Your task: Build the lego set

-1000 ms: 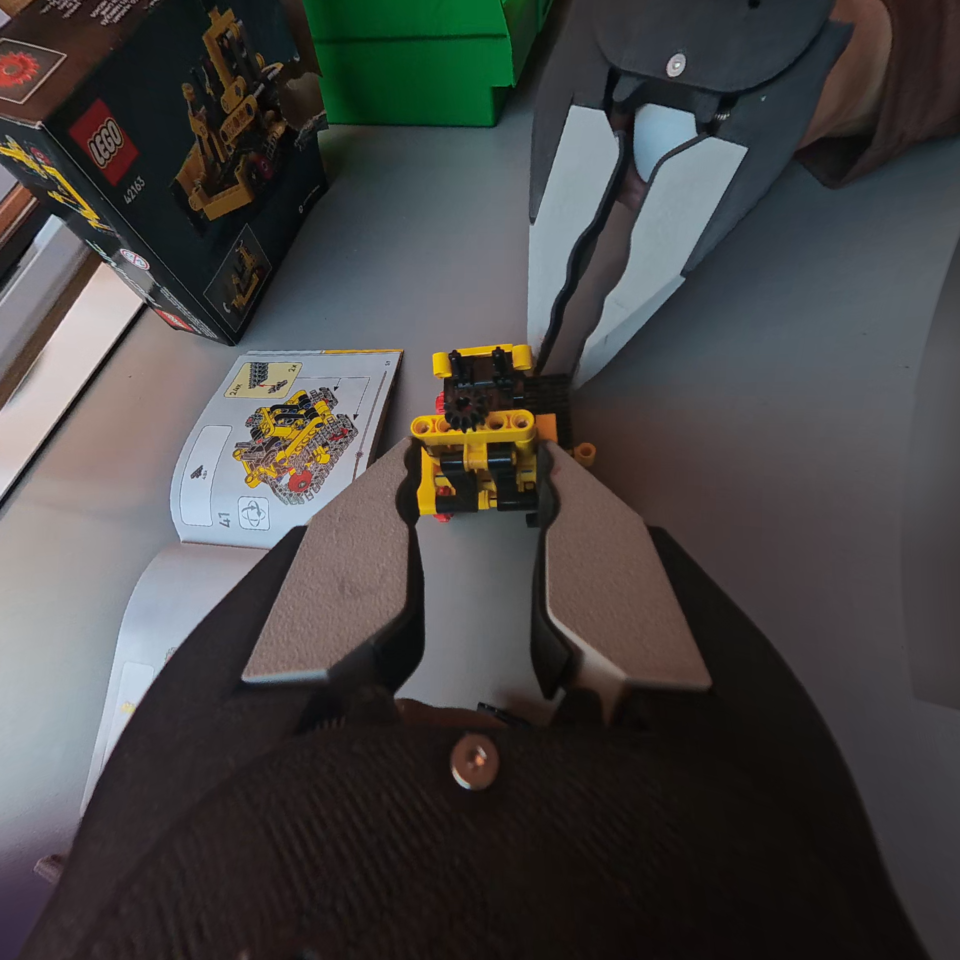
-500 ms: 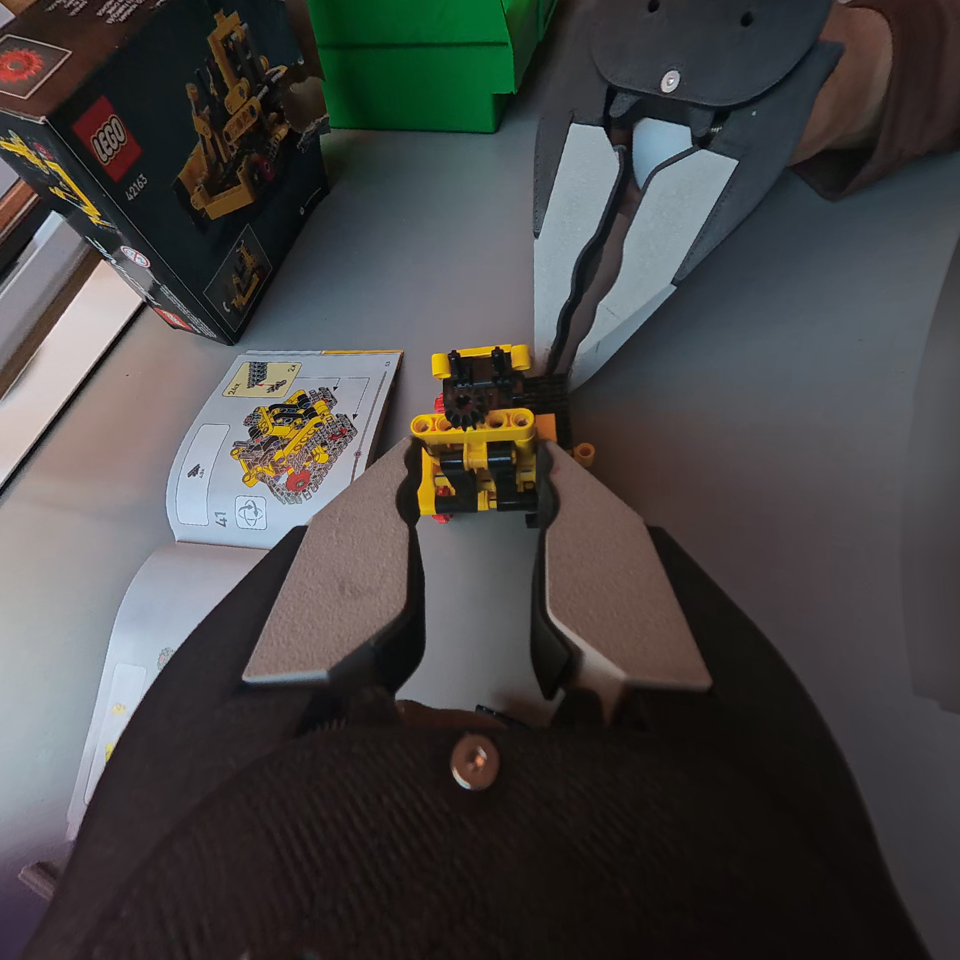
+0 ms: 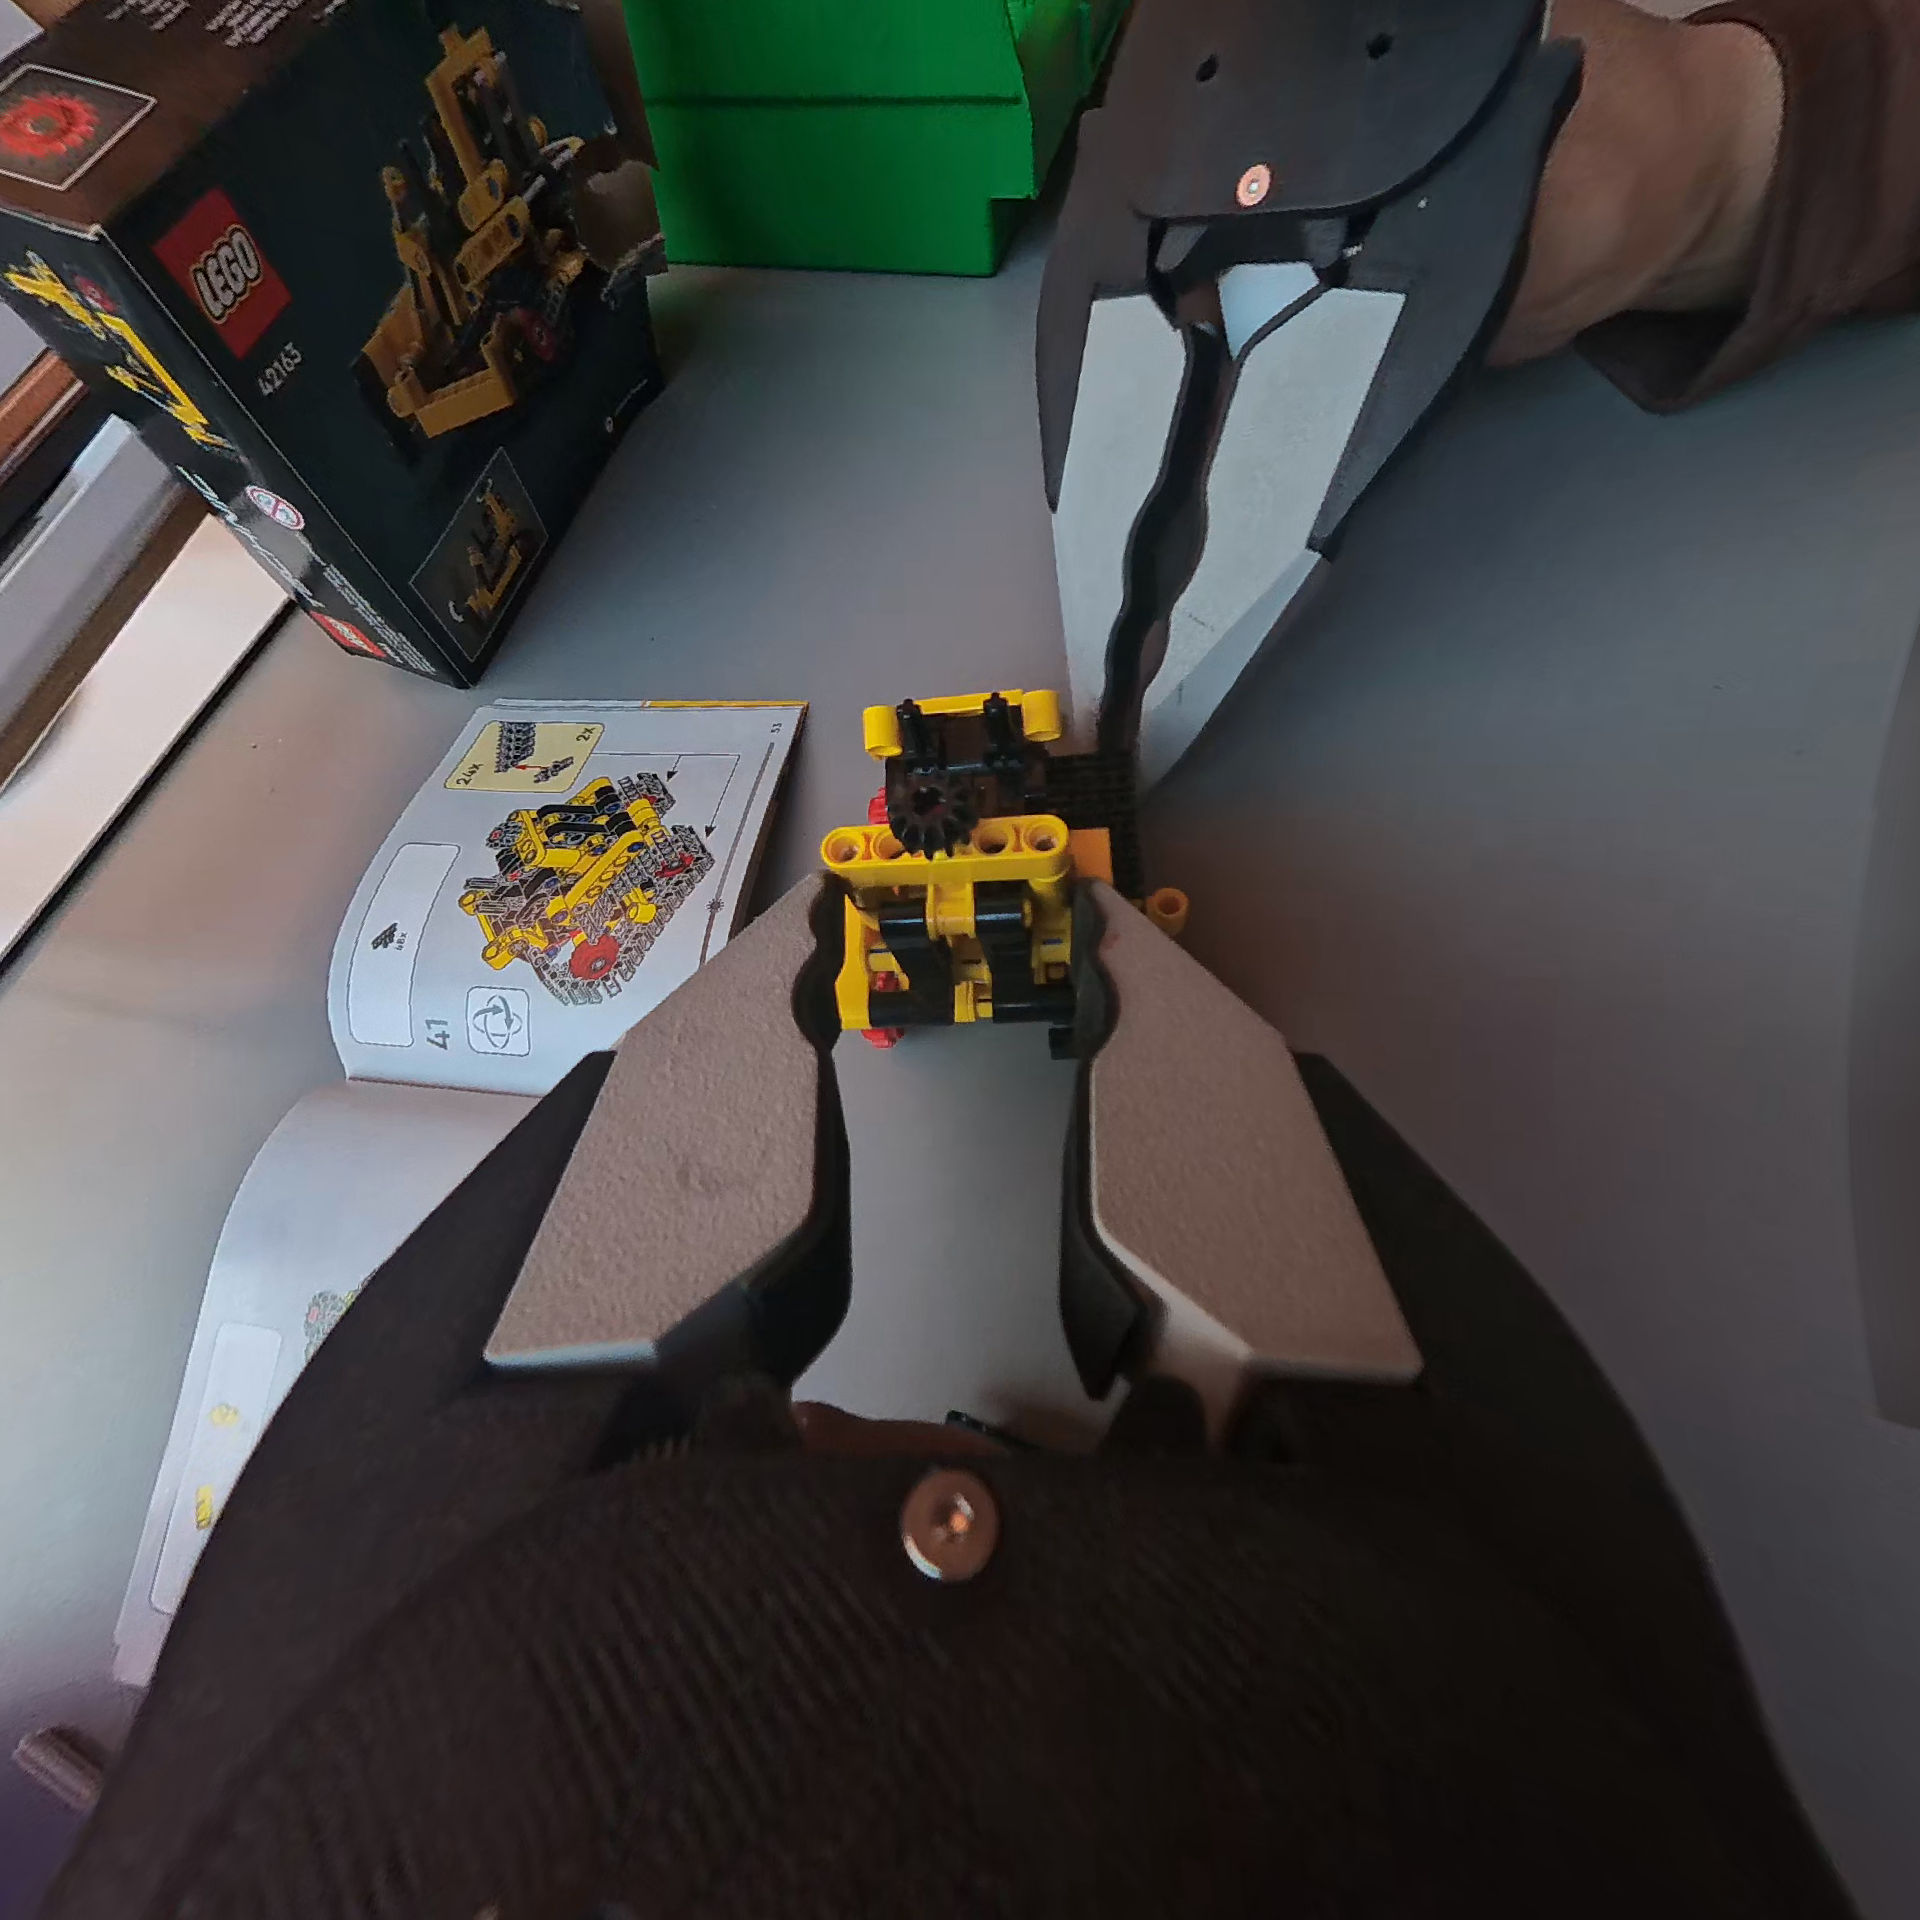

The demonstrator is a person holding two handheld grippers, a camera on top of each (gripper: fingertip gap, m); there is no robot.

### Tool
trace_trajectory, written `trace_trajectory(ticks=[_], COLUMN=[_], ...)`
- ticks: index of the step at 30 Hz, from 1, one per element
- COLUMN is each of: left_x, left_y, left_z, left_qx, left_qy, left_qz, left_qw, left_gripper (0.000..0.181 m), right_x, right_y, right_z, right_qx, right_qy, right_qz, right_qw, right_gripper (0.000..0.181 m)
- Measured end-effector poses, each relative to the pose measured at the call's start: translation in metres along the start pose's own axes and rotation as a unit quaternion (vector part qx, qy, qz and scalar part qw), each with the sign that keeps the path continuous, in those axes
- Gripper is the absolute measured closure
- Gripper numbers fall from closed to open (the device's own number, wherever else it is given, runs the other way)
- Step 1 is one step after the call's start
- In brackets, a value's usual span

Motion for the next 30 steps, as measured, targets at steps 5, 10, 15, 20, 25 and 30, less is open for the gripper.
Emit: trace_trajectory(ticks=[5, 10, 15, 20, 25, 30], left_x=[0.0000, -0.0001, -0.0005, -0.0009, -0.0014, -0.0017], left_y=[-0.0003, -0.0004, -0.0004, -0.0002, 0.0001, 0.0006], left_z=[0.0002, 0.0006, 0.0014, 0.0018, 0.0024, 0.0025], left_qx=[0.001, 0.001, 0.001, 0.000, 0.001, 0.001], left_qy=[-0.001, 0.000, -0.001, -0.001, 0.001, 0.002], left_qz=[-0.003, -0.004, -0.003, -0.002, -0.003, -0.002], left_qw=[1.000, 1.000, 1.000, 1.000, 1.000, 1.000], left_gripper=[0.140, 0.140, 0.140, 0.140, 0.140, 0.140], right_x=[-0.0003, -0.0001, 0.0023, 0.0015, 0.0022, 0.0057], right_y=[0.0007, 0.0010, 0.0013, -0.0003, -0.0011, 0.0000], right_z=[0.0002, 0.0015, 0.0057, 0.0050, 0.0054, 0.0068], right_qx=[0.016, 0.021, 0.040, 0.037, 0.041, 0.041], right_qy=[-0.003, -0.008, -0.025, -0.022, -0.026, -0.037], right_qz=[-0.019, -0.025, -0.044, -0.048, -0.059, -0.054], right_qw=[1.000, 0.999, 0.998, 0.998, 0.997, 0.997], right_gripper=[0.179, 0.177, 0.172, 0.172, 0.173, 0.173])
Point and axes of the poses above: each gripper's, where its closed fingertips meet, z back along the fingers, x out of its top, y = z × x across the jaws, the point moved 1 cm from there along z, back along the fingers, and after that the axes turned 9 degrees about x, right-handed, at the moved point
